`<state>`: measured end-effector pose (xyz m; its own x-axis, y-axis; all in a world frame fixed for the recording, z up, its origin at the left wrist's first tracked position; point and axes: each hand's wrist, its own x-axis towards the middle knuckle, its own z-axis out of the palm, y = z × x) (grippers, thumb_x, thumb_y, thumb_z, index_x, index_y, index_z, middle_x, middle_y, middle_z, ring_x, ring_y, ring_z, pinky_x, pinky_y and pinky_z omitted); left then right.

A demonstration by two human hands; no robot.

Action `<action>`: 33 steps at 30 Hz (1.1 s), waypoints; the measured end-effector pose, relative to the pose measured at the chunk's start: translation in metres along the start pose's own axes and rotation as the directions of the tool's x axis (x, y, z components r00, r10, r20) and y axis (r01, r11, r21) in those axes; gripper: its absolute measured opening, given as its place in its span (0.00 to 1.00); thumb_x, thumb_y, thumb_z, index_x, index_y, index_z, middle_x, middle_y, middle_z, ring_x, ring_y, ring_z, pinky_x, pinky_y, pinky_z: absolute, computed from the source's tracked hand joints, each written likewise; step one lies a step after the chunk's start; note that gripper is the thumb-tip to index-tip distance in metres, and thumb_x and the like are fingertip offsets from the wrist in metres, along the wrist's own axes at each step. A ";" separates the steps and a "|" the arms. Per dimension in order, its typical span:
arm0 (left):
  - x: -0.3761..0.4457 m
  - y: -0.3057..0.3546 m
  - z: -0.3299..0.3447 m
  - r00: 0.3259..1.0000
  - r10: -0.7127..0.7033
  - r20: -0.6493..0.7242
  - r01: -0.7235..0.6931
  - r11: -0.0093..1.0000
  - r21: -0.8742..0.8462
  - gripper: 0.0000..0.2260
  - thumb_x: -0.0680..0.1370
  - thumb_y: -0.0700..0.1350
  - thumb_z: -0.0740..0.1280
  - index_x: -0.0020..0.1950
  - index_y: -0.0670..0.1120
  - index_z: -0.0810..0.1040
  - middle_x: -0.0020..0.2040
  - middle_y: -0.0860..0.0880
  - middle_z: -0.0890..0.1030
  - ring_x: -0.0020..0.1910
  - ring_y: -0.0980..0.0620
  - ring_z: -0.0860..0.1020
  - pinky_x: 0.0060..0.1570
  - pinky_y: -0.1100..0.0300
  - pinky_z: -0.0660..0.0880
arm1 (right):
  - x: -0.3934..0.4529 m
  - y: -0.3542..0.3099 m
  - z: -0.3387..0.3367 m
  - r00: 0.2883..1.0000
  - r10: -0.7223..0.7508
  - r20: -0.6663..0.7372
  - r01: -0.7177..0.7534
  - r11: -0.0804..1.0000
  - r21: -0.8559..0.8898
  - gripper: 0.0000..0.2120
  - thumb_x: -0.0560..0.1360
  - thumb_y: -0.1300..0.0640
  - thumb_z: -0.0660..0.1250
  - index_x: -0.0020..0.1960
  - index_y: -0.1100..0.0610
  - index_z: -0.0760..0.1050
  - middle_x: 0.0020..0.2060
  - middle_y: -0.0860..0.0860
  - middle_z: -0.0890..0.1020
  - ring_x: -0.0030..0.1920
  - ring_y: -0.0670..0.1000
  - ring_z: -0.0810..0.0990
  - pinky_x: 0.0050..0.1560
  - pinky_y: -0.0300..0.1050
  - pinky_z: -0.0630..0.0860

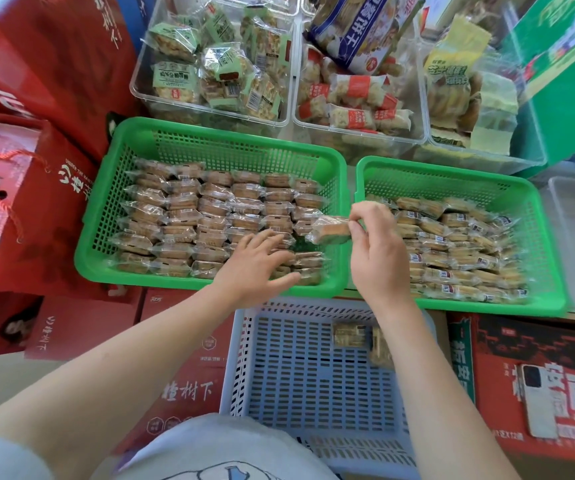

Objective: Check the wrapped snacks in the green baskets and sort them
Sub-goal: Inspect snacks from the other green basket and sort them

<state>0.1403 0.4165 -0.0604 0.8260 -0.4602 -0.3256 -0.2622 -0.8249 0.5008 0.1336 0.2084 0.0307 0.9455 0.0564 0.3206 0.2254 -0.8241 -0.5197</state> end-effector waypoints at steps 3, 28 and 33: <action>-0.017 0.014 -0.014 0.973 -0.171 -0.158 0.079 0.882 -0.465 0.27 0.80 0.65 0.53 0.71 0.53 0.75 0.73 0.52 0.73 0.74 0.52 0.67 0.74 0.42 0.64 | -0.018 -0.013 -0.018 0.998 0.055 -0.002 -0.054 0.992 0.116 0.02 0.81 0.65 0.62 0.52 0.62 0.73 0.44 0.48 0.74 0.41 0.46 0.70 0.41 0.29 0.67; -0.155 0.048 -0.050 0.949 -0.303 0.085 0.154 0.209 -0.966 0.06 0.79 0.43 0.71 0.48 0.44 0.87 0.47 0.42 0.87 0.47 0.46 0.85 0.46 0.54 0.81 | -0.106 -0.105 -0.007 0.712 0.520 0.472 -0.696 0.430 0.575 0.07 0.79 0.57 0.69 0.46 0.56 0.86 0.41 0.53 0.87 0.44 0.51 0.84 0.55 0.56 0.81; -0.166 0.042 -0.053 0.958 -0.258 0.123 0.213 0.357 -0.910 0.06 0.79 0.42 0.70 0.54 0.45 0.85 0.47 0.45 0.87 0.49 0.45 0.86 0.47 0.52 0.83 | -0.115 -0.113 -0.010 0.752 0.501 0.427 -0.657 0.524 0.542 0.06 0.79 0.57 0.70 0.48 0.55 0.86 0.41 0.48 0.87 0.43 0.44 0.84 0.44 0.41 0.80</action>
<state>0.0181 0.4758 0.0570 0.7976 -0.2685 -0.5401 0.5364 -0.0939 0.8387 -0.0026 0.2895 0.0604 0.9247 -0.1300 -0.3577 -0.3758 -0.1633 -0.9122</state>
